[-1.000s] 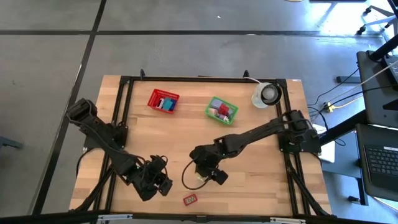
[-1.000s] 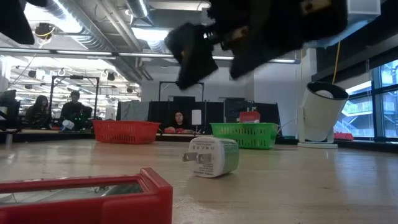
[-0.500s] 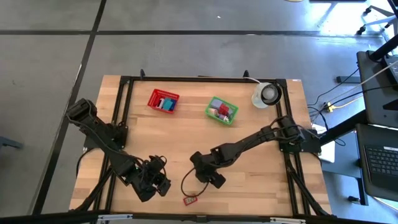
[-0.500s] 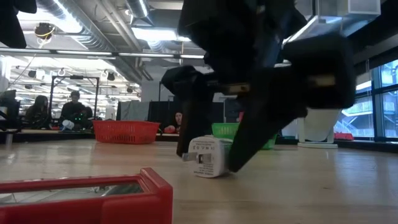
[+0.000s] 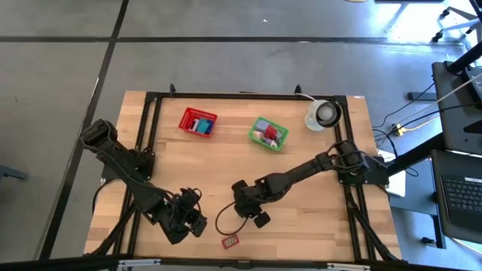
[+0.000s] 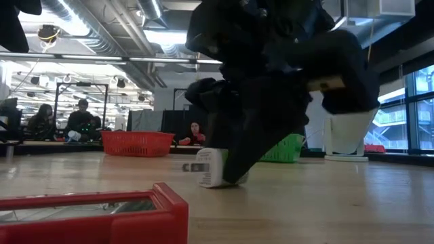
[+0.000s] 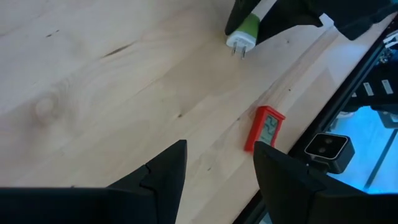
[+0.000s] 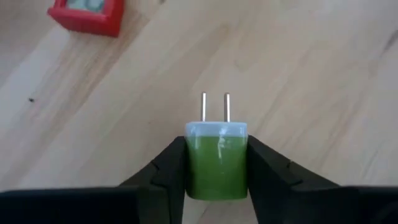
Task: Pick & Place Office items
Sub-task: Put the green charger adapter into the green bin
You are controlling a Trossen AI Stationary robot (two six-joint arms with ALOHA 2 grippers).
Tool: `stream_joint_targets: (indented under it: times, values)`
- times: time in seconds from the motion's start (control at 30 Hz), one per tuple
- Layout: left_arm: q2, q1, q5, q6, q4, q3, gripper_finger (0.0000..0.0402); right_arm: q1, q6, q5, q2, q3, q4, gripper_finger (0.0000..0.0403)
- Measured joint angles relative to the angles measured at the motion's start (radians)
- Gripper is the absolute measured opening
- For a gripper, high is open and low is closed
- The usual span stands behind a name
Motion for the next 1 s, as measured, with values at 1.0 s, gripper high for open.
stream_joint_targets:
  times: [1.0]
  values:
    - [0.0, 0.117, -0.322, -0.05, 0.009, 0.0, 0.0181, 0.035, 0.376, 0.641, -0.697, 0.0, 0.209, 0.0139]
